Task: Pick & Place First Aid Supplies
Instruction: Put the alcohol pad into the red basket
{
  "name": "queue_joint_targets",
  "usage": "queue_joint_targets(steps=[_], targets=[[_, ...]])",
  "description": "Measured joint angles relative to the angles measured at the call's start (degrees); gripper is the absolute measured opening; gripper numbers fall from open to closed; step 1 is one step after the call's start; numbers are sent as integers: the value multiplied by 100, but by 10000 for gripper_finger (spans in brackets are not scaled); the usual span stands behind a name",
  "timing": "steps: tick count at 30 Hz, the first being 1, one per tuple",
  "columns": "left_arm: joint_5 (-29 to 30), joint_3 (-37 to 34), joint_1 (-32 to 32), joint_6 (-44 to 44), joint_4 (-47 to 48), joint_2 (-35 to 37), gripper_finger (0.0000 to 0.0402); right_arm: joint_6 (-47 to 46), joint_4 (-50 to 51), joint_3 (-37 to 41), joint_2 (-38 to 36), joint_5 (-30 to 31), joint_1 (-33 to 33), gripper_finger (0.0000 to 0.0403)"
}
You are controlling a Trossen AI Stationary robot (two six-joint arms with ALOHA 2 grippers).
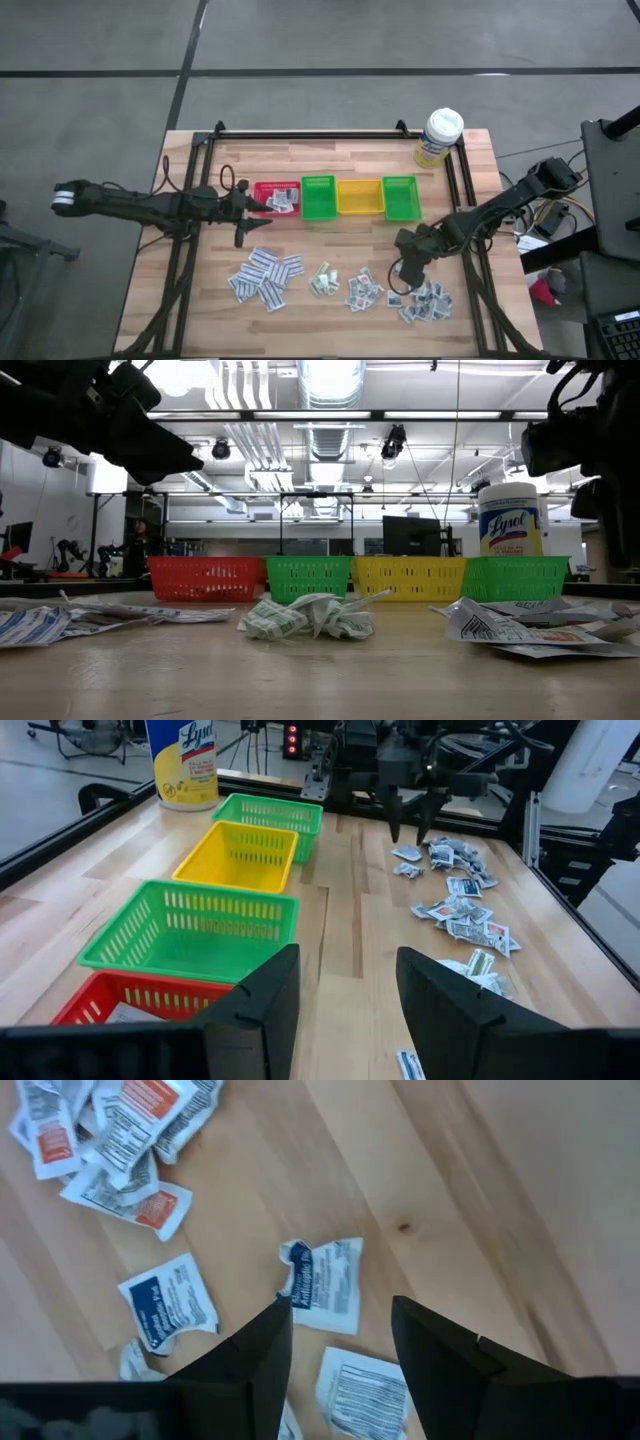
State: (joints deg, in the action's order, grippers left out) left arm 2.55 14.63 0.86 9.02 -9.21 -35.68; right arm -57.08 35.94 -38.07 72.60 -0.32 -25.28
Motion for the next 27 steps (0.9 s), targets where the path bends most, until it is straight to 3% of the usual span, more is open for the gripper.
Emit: queue_joint_targets(steps=[6, 17, 27], targets=[[0, 0, 0, 8, -1, 0, 161, 0, -231, 6, 133, -24, -47, 169], [1, 2, 0, 6, -1, 31, 161, 313, -151, -501, 1611, -320, -138, 168], [0, 2, 0, 15, -7, 37, 161, 506, 299, -801, 1758, -285, -146, 158]])
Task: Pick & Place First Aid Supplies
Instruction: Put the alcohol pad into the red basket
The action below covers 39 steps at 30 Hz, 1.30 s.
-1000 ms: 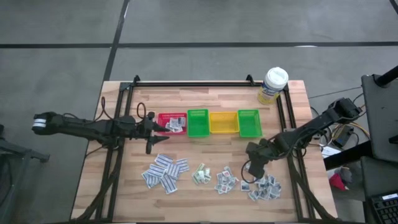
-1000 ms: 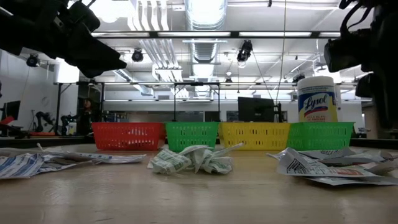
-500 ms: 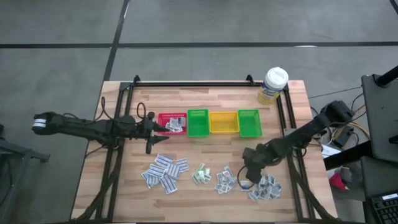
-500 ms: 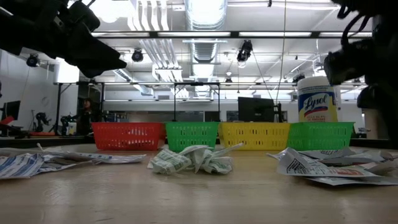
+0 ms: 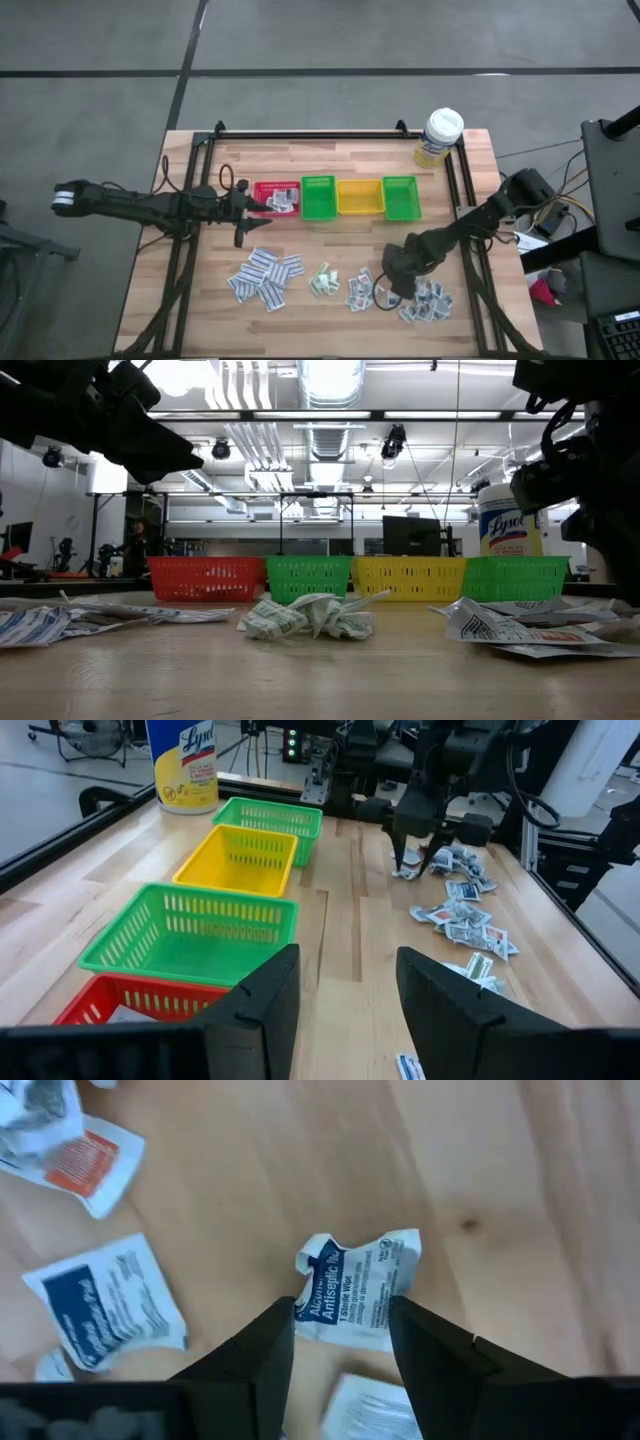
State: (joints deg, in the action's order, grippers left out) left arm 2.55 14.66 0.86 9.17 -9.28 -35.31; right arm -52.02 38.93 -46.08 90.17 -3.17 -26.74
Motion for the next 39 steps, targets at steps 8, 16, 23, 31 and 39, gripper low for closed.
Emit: queue_joint_targets(steps=[8, 16, 23, 31, 39], targets=[[1, 0, 0, 5, 2, 0, 161, 16, 215, -149, -488, 43, -2, 145], [0, 0, 0, 7, 4, 0, 161, 62, 320, -134, -395, 274, -2, 134], [0, 2, 0, 5, -1, 0, 161, 145, 340, -101, -146, 428, 0, 136], [0, 2, 0, 9, -9, 0, 161, 294, 333, -90, 106, 639, 2, 127], [2, 7, 0, 33, -24, -2, 161, 360, 313, -95, 350, 632, 0, 115]])
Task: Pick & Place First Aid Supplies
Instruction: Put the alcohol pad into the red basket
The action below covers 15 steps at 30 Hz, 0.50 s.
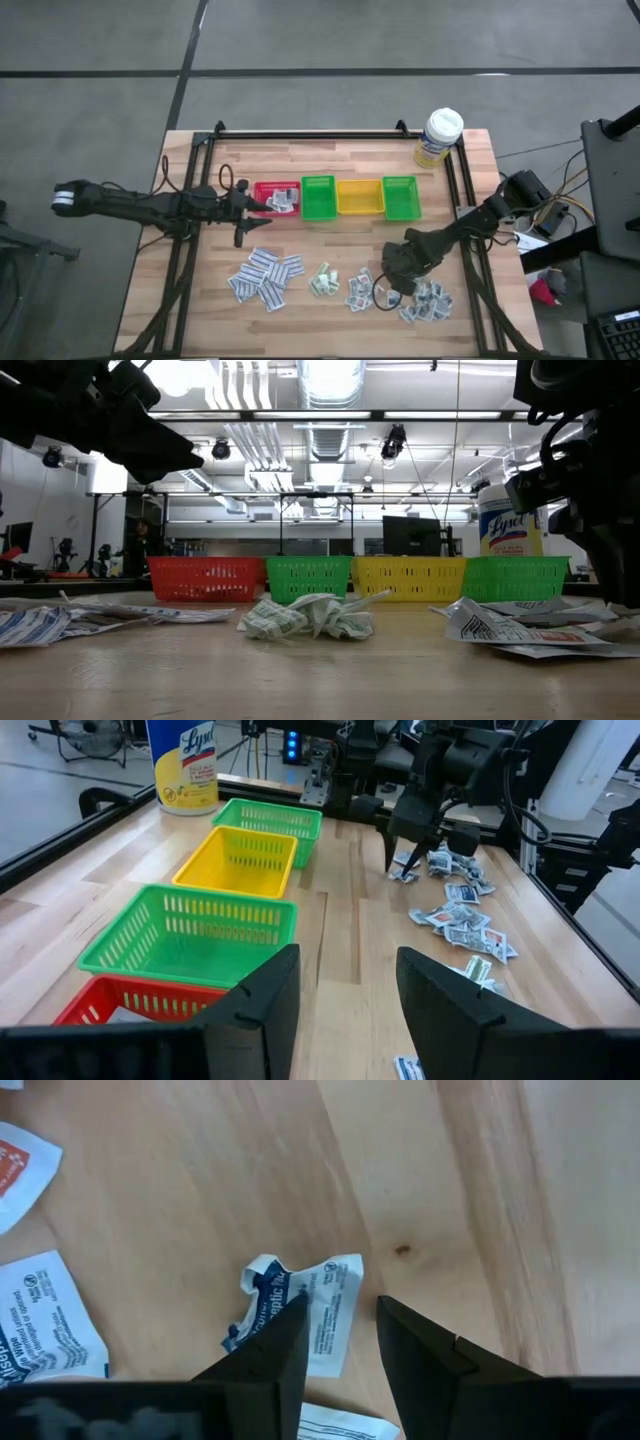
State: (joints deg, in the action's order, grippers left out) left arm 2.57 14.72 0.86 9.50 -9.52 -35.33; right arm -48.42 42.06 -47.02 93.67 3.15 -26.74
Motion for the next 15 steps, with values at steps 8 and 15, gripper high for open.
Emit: queue_joint_targets(steps=[8, 15], targets=[[-2, 0, 2, 0, 6, 0, 161, 2, 2, 31, -135, -10, 0, 66], [0, 0, 2, -2, 9, 0, 161, 69, 26, 41, -195, 3, 0, 12]])
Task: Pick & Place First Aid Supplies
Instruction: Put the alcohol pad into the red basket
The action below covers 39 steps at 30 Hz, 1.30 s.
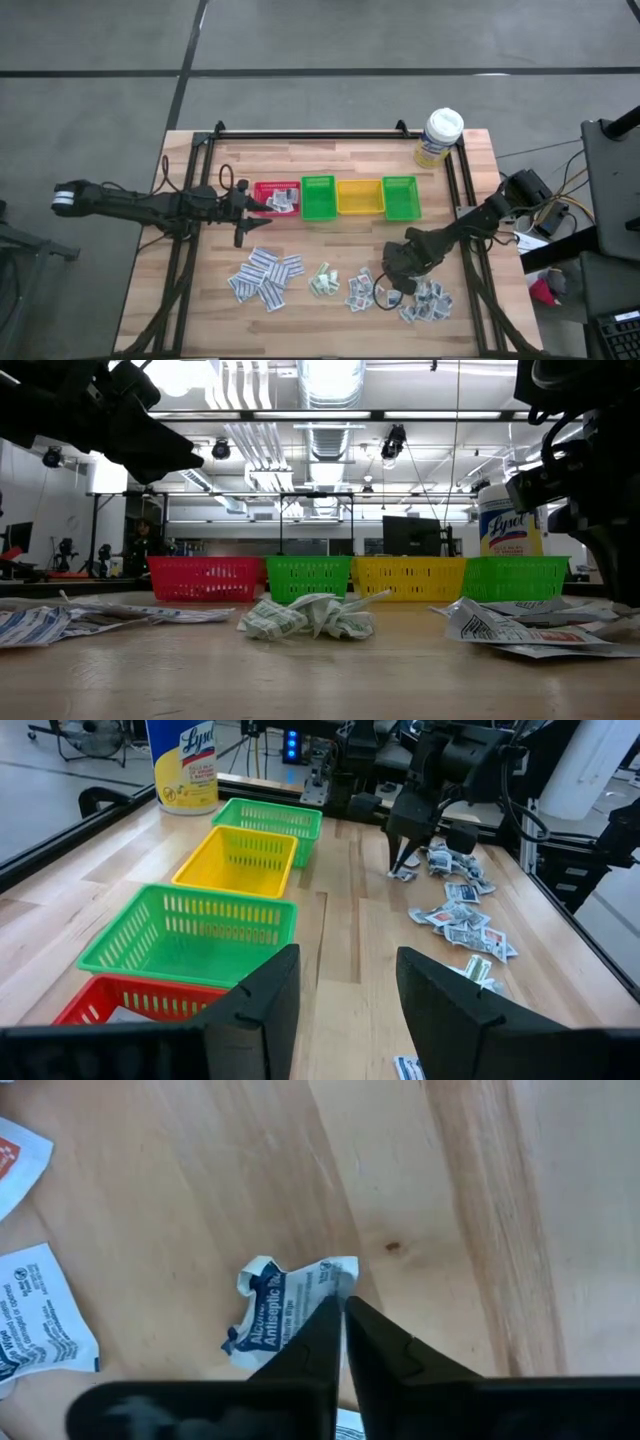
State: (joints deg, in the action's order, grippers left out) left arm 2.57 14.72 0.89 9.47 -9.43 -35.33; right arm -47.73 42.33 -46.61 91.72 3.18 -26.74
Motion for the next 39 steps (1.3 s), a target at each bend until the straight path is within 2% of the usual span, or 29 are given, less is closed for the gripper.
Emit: queue_joint_targets(steps=[19, 33, 39], targets=[[-2, 0, 4, -4, 2, 0, 161, 45, 85, -4, -63, 142, -11, 8], [-80, 0, 13, 289, -96, -127, 161, 193, 71, -107, -701, 434, -13, 8], [-166, 0, 13, 272, -264, -294, 161, 191, 62, -101, -739, 435, -13, 8]])
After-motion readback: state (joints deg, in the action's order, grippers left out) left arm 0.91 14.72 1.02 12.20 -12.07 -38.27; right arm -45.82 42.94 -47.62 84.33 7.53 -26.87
